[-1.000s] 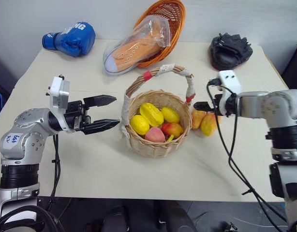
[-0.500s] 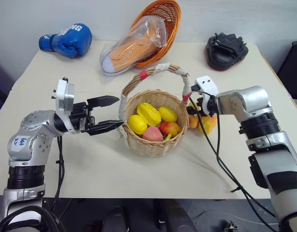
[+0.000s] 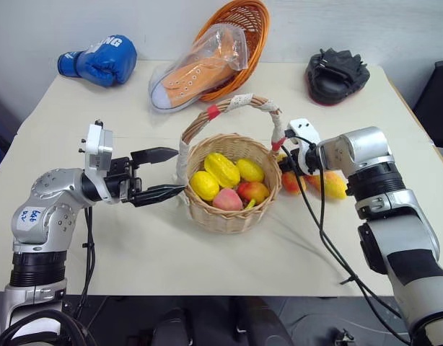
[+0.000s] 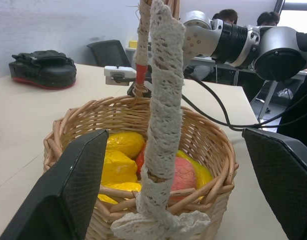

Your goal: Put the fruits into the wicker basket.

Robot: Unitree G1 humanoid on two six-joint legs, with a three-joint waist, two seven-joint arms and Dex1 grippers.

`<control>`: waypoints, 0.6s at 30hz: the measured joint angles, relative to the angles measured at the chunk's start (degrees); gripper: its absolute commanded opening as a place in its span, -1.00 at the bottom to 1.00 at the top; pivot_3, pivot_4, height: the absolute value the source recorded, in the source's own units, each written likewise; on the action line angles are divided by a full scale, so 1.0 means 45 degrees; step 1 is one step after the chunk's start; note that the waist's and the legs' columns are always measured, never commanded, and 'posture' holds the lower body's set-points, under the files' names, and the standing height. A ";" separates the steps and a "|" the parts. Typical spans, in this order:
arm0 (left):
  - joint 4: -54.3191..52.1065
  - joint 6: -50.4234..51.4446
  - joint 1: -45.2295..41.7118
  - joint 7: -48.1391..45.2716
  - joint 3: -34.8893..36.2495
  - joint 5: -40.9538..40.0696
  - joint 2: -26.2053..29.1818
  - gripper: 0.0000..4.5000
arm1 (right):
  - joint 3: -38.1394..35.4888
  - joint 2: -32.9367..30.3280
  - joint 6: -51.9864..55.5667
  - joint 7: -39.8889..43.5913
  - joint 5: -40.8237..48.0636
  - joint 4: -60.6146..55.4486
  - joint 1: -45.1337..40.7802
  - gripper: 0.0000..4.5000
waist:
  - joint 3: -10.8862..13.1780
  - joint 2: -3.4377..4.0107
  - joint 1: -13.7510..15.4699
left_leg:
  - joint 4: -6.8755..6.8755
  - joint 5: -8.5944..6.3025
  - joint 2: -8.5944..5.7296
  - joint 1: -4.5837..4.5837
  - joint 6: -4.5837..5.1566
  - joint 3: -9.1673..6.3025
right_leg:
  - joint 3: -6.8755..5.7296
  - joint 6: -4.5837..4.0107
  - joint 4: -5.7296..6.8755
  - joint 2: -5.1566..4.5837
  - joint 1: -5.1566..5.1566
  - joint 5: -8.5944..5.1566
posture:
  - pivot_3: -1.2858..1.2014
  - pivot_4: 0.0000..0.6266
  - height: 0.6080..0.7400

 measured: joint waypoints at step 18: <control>-0.0101 0.0106 0.0099 -0.1864 -0.0103 -0.0076 0.0999 1.00 | -0.6326 -0.3111 0.4162 0.3365 0.7184 -1.3545 0.5511 -0.19 | 0.0007 0.0012 -0.0117 | -0.0039 0.0010 0.0008 0.0025 -0.0023 -0.0014 | 0.0008 0.0006 -0.0018 0.0027 0.0019 0.0001 | 0.03 -0.52 1.00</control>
